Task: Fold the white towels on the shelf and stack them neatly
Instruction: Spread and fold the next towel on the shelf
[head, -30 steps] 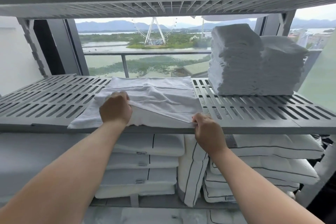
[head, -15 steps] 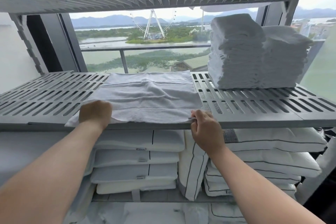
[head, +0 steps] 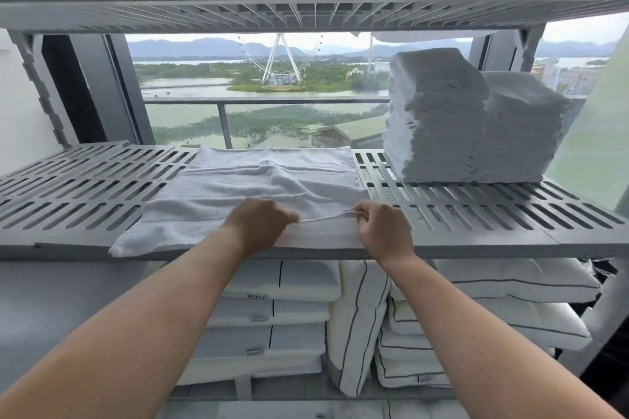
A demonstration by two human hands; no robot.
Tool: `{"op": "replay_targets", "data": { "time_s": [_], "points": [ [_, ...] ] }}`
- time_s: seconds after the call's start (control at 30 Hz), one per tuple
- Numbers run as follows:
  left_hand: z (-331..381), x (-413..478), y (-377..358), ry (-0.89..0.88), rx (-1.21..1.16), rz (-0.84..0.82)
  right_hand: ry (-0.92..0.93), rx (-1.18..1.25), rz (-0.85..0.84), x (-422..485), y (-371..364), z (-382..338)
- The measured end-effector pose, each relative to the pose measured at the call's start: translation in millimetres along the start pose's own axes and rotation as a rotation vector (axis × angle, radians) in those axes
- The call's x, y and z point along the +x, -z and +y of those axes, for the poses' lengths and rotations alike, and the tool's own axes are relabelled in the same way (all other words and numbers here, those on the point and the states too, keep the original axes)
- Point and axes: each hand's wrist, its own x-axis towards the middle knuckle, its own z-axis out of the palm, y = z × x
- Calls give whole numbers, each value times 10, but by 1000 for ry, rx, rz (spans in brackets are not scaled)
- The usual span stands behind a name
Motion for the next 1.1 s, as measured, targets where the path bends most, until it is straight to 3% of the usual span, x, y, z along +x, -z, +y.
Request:
{"op": "replay_targets", "data": {
  "time_s": [0.13, 0.2, 0.27, 0.3, 0.4, 0.47, 0.67, 0.9, 1.1],
  "points": [
    [15, 103, 148, 215, -71, 347, 136, 86, 325, 106, 145, -69],
    [139, 22, 21, 86, -75, 387, 209, 87, 182, 85, 192, 20],
    [240, -151, -189, -19, -57, 329, 201, 42, -108, -56, 167, 177],
    [258, -213, -252, 15, -88, 271, 186, 27, -165, -138, 154, 256],
    [217, -227, -313, 141, -123, 135, 223, 33, -53, -285, 126, 373],
    [171, -197, -296, 113, -138, 107, 266, 42, -5, -337, 100, 377],
    [119, -194, -301, 64, -156, 38, 230, 113, -237, -403, 145, 349],
    [252, -227, -335, 26, -64, 33, 209, 84, -306, -411, 200, 345],
    [278, -286, -386, 69, -116, 165, 196, 54, -249, -443, 152, 303]
  ]
}}
